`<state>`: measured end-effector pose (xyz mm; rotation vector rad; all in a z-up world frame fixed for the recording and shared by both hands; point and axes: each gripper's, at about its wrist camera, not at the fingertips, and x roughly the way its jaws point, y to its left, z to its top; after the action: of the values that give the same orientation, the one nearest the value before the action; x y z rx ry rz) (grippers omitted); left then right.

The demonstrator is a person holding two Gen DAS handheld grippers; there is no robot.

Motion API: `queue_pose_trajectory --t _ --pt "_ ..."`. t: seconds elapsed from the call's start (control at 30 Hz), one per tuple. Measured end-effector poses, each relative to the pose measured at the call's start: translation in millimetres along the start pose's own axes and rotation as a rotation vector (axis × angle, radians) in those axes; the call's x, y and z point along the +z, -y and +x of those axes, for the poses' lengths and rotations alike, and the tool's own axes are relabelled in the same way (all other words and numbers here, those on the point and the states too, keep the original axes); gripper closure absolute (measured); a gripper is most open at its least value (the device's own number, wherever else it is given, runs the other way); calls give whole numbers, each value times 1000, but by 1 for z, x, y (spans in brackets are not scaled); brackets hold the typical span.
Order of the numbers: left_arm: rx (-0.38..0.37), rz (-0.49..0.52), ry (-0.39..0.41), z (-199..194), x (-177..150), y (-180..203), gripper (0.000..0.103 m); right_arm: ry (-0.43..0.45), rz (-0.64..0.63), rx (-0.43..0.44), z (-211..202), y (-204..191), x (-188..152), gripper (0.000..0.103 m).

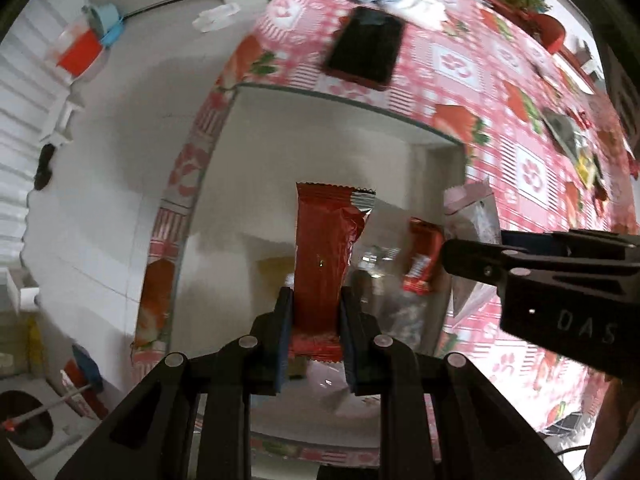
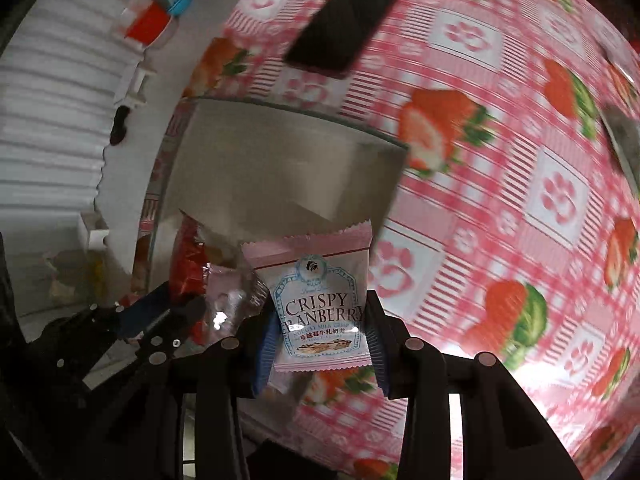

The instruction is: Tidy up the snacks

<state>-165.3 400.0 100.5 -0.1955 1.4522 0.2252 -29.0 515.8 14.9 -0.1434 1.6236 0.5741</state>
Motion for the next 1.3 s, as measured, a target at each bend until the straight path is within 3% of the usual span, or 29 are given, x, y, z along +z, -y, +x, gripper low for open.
queue_pose_trajectory --t 0.17,0.23,0.3,0.37,0.57,0.6,0.67,0.97,1.03,1.3 --pt "14 -11 -10 13 1 -13 77 -13 -37 -19 9 -21 11 61" --pt "11 -13 -16 17 2 -15 66 -18 -49 -35 15 -26 17 61" --pt "22 -22 -7 18 0 -19 30 -21 -66 -55 19 -30 19 61" --pt "38 -33 20 15 -2 -22 22 -30 -85 -77 24 -33 20 61" --pt "31 -42 -35 22 -2 -23 20 -53 -82 -87 27 -32 19 57" --pt "40 -43 -38 23 -2 -22 16 -57 -83 -94 28 -32 19 37" --pt "49 -39 -39 23 -2 -21 15 -50 -88 -102 27 -32 19 8" --pt "54 -14 -53 26 -9 -12 14 -56 -88 -118 21 -28 14 8" --pt "65 -17 -40 24 -11 -12 14 -60 -88 -131 18 -25 11 0" --pt "76 6 -52 21 -21 -4 14 -57 -77 -143 11 -15 0 0"
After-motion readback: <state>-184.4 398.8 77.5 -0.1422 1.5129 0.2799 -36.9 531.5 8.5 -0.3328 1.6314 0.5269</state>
